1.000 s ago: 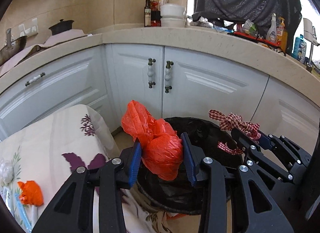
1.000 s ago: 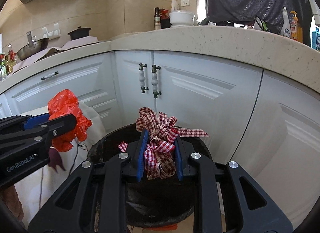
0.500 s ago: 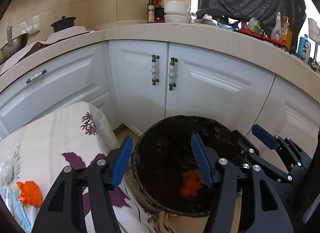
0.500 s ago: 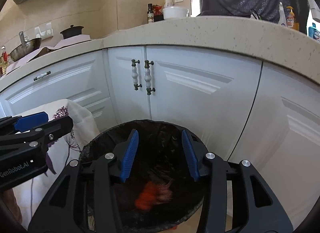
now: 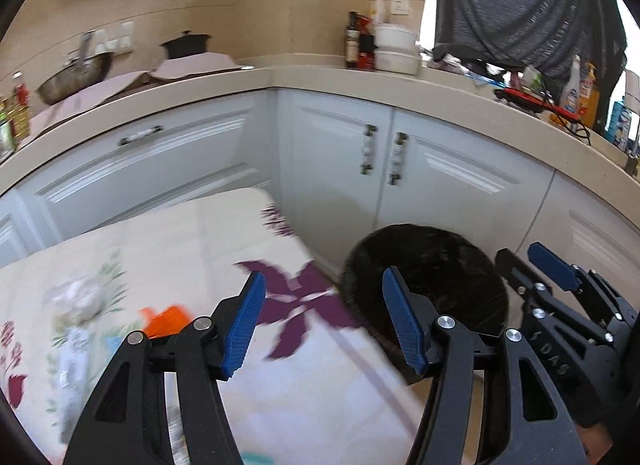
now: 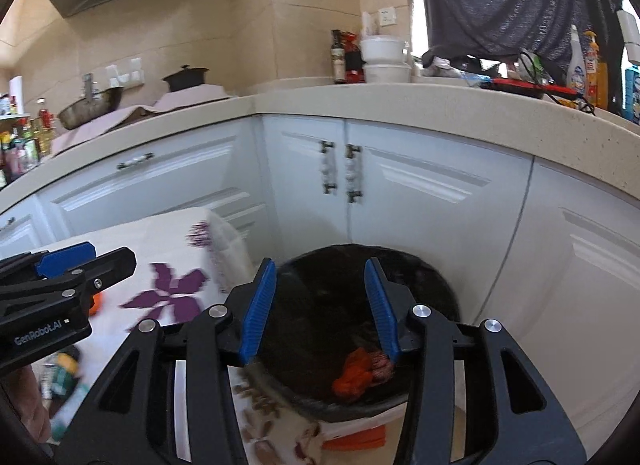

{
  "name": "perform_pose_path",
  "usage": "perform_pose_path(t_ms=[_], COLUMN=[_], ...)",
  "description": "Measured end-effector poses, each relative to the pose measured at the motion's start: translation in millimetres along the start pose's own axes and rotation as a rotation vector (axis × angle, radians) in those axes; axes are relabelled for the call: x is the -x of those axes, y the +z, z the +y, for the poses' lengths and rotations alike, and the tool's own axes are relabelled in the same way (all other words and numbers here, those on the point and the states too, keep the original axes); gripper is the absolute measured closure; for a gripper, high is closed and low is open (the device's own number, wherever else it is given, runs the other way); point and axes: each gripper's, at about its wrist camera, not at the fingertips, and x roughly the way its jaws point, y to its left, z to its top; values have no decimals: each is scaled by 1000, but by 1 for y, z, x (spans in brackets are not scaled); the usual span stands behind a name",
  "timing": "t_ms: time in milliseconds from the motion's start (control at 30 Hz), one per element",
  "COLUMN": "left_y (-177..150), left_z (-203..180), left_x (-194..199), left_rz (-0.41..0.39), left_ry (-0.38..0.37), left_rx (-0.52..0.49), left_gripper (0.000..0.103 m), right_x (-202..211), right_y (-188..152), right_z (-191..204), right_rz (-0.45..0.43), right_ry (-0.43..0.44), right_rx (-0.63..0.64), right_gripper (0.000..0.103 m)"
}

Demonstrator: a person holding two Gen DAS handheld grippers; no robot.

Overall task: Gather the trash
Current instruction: 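Move both tools back over the table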

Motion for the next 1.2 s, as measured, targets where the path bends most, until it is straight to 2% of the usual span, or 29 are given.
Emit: perform_pose_path(t_ms=[333, 700, 900, 1067, 1200], left_y=[-45, -98, -125, -143, -149], left_z=[70, 137, 165, 177, 179], left_x=[49, 98, 119, 130, 134], left_rz=[14, 35, 52, 60, 57], left_ry=[160, 317, 372, 391, 392], left_rx=[65, 163, 222, 260, 267], left_gripper=[43, 43, 43, 37, 33], right_x=[37, 67, 74, 70, 64], right_y=[-21, -66, -86, -104, -111], right_z=[77, 154, 172, 183, 185], right_rz=[26, 100, 138, 189, 215], right_ry=[158, 297, 319, 322, 283], right_rx=[62, 179, 207, 226, 247], right_gripper=[57, 57, 57, 57, 58])
